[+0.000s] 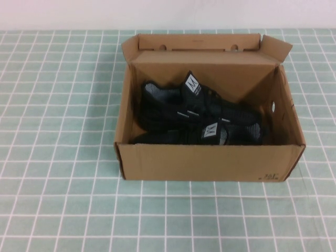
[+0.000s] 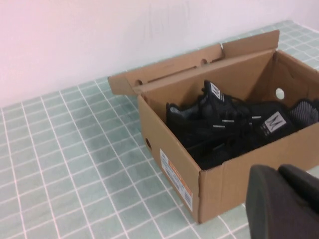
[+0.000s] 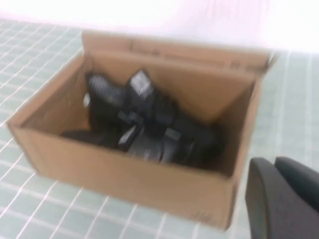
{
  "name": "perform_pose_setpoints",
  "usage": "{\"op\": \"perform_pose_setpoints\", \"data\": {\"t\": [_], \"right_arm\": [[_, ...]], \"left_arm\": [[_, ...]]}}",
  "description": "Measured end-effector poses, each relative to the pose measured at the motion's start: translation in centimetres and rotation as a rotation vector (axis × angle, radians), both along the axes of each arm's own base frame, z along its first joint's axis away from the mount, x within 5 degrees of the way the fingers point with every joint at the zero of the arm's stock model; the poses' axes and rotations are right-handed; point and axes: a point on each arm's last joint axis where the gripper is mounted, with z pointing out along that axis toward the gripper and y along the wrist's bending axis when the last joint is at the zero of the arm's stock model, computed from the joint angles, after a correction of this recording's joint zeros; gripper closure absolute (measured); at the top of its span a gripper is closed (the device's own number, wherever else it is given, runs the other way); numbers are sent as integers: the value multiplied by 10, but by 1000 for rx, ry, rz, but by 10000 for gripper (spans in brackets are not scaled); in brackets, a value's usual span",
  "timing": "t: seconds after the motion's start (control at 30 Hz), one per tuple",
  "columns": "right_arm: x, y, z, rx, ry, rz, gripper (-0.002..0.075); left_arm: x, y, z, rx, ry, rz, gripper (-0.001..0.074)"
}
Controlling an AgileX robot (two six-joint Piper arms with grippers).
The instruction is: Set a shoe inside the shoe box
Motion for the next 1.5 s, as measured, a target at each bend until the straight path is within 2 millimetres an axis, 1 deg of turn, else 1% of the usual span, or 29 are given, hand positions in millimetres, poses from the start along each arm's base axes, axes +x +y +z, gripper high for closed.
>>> {"op": "perform_pose_setpoints", "data": {"t": [0.07, 0.13, 0.2, 0.3, 0.47, 0.83, 0.93, 1.07, 1.17, 1.23, 1.33, 1.47, 1.5], "right_arm": [[-1, 1, -25, 50, 15, 5, 734], [-3, 1, -39, 83, -5, 6, 734], [-4, 1, -49, 96, -17, 4, 734], [-4, 0, -58, 75, -25, -2, 734], [-2, -2, -66, 10, -28, -14, 734], [-2, -3, -66, -9, -27, -18, 734], [-2, -3, -66, -13, -28, -18, 734], [-2, -3, -66, -15, -29, -19, 734], [-2, -3, -67, -17, -28, -19, 734], [-2, -3, -67, -17, -28, -19, 734], [-2, -3, -67, -17, -28, -19, 734], [-2, -3, -67, -19, -29, -20, 734], [-2, -3, -67, -19, -29, -20, 734]], "left_arm": [[-1, 0, -2, -4, -9, 2, 738], [-1, 0, -4, -5, 0, 3, 739], [-1, 0, -6, -2, 23, -1, 738], [-2, 0, -7, 1, 38, -4, 739], [-2, 0, -8, 3, 42, -5, 738], [-2, 0, -8, 3, 42, -5, 739], [0, -1, -11, 4, 47, -4, 739], [-1, 0, -25, 9, 64, -1, 739], [-11, 5, -38, 3, 16, 12, 739], [-18, 9, -47, 0, -56, 38, 739], [-17, 15, -74, -7, -139, 104, 739], [-7, 18, -115, -36, -199, 193, 739], [-5, 18, -122, -41, -216, 206, 738]]}}
